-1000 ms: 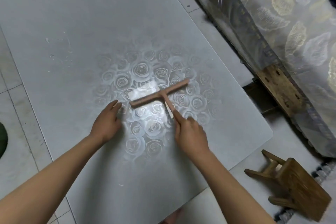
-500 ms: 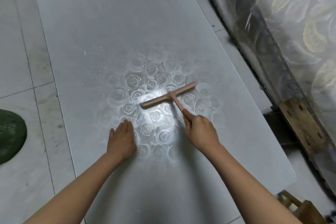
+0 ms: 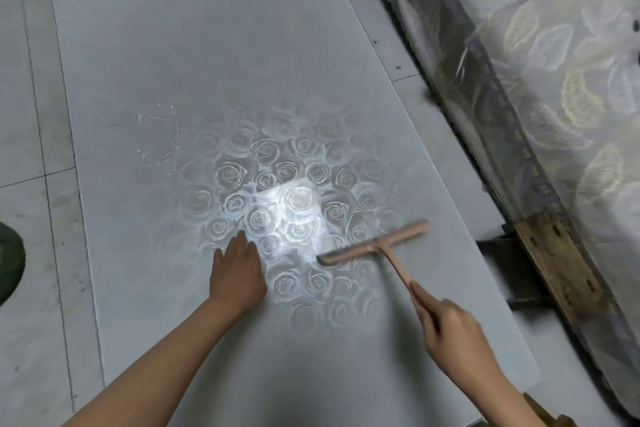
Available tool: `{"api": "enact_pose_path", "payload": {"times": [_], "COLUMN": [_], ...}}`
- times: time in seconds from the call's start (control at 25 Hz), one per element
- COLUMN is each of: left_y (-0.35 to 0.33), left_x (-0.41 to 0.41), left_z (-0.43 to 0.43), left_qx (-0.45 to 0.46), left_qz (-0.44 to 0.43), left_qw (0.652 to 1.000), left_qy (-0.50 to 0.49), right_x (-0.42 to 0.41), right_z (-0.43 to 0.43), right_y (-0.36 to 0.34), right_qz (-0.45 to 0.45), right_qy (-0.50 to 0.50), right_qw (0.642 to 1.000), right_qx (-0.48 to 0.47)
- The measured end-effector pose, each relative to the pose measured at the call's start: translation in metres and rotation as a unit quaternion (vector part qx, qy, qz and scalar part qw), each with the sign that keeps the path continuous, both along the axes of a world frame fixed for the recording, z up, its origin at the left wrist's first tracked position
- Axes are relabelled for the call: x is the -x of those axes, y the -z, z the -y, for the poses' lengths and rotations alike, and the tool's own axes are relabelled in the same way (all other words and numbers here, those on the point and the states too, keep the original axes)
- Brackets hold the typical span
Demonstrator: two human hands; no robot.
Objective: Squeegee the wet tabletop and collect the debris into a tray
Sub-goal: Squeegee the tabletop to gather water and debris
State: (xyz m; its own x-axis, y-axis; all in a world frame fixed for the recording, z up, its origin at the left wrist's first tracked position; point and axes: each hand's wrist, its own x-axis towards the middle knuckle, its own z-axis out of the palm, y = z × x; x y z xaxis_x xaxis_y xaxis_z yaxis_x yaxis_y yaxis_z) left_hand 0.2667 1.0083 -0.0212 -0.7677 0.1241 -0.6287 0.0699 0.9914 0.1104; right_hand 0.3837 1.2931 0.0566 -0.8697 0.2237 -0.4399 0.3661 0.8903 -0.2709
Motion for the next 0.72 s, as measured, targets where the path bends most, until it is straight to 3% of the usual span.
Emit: {"api": "enact_pose_path", "payload": {"times": [0.2,0.32,0.48,0.72], "left_y": [0.006,0.008,0.009,0.017], "left_x": [-0.002,-0.001,0.013,0.004], "left_z": [-0.059,-0.092,-0.107,-0.106], "left_qx": [0.029,0.042,0.061,0.051], "left_qz": [-0.006,0.035,0.081,0.086], "left_qw": [0.999,0.994,0.986,0.986], "left_qy": [-0.046,-0.093,-0.130,-0.137], "right_x": [0.113,0.080,0.030,0.138], "right_z": [-0.011,-0.084,-0.190,-0.127], "right_y": [0.026,0.001,-0.014,0.026], "right_qz": [-0.036,-0.051,0.002,-0.032], "right_qy": [-0.106,-0.153,-0.139,-0.277], "right_qw": [0.993,0.987,0.990,0.959], "right_qx": [0.033,0.026,-0.003,0.048]}}
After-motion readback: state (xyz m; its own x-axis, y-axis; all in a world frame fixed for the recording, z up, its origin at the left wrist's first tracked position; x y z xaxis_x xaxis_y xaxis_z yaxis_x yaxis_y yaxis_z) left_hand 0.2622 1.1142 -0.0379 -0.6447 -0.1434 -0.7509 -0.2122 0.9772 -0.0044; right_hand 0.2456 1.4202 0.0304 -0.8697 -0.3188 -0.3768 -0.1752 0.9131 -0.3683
